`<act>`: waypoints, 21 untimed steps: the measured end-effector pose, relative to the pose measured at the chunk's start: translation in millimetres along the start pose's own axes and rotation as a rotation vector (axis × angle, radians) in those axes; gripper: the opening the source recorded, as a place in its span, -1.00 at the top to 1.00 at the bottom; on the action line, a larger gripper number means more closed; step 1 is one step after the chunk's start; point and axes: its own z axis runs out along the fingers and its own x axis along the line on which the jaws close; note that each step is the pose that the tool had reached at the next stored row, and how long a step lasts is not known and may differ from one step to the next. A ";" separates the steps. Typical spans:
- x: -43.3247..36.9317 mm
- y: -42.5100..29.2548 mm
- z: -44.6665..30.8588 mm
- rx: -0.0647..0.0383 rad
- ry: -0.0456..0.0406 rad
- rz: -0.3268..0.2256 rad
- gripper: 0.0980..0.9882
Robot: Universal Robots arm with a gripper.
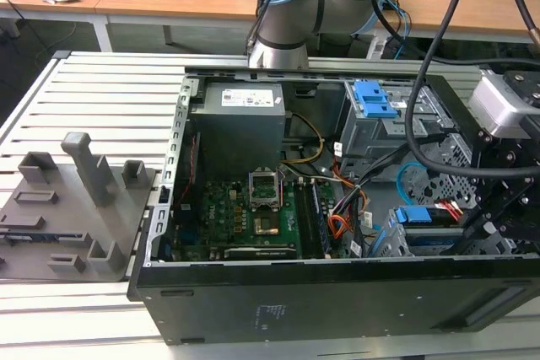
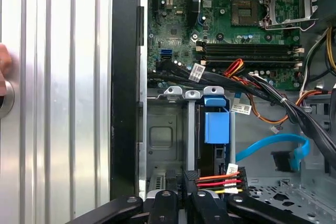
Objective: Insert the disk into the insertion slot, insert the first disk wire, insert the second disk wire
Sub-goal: 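Insert the first disk wire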
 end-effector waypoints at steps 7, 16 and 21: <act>-12.4 0.1 -0.1 0.000 -0.0005 0.000 0.85; -35.6 -4.7 0.5 0.000 -0.0006 0.000 0.85; -39.4 -8.0 3.1 -0.001 -0.0010 0.000 0.85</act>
